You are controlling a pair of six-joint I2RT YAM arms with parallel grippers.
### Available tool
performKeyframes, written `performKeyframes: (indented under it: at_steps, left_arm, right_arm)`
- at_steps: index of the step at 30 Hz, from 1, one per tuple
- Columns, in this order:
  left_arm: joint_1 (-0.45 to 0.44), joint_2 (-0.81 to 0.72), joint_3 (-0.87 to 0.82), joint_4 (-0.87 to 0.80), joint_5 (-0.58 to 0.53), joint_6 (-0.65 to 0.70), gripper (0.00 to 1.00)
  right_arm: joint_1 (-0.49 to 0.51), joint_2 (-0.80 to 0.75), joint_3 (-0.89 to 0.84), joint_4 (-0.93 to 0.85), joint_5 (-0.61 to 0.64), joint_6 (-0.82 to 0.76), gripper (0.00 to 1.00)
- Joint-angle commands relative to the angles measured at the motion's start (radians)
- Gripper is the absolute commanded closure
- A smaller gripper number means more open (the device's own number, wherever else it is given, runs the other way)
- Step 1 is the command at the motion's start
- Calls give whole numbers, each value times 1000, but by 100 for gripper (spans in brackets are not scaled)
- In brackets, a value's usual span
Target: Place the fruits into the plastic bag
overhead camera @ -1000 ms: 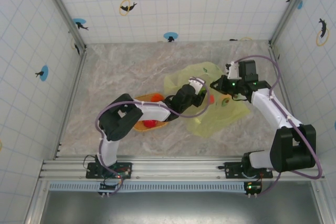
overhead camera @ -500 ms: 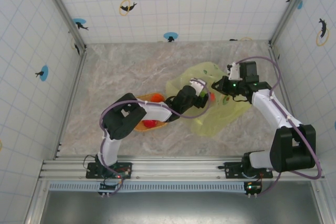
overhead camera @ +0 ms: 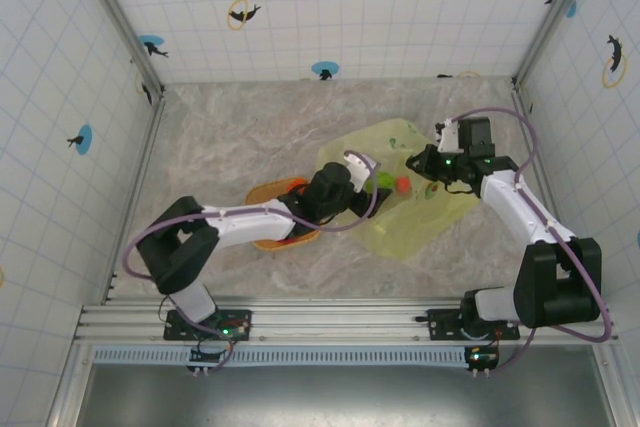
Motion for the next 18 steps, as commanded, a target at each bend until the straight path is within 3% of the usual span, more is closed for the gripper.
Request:
performKeyframes:
  at_steps: [1, 12, 18]
  left_arm:
    - [2, -90, -46, -129, 71, -24, 21]
    - [31, -319, -78, -420, 186, -5, 17]
    - [126, -461, -101, -567, 198, -32, 17]
  right_arm:
    - [-7, 6, -22, 20, 13, -6, 100]
    - [-7, 6, -35, 32, 32, -5, 100]
    - [-7, -1, -42, 33, 39, -5, 100]
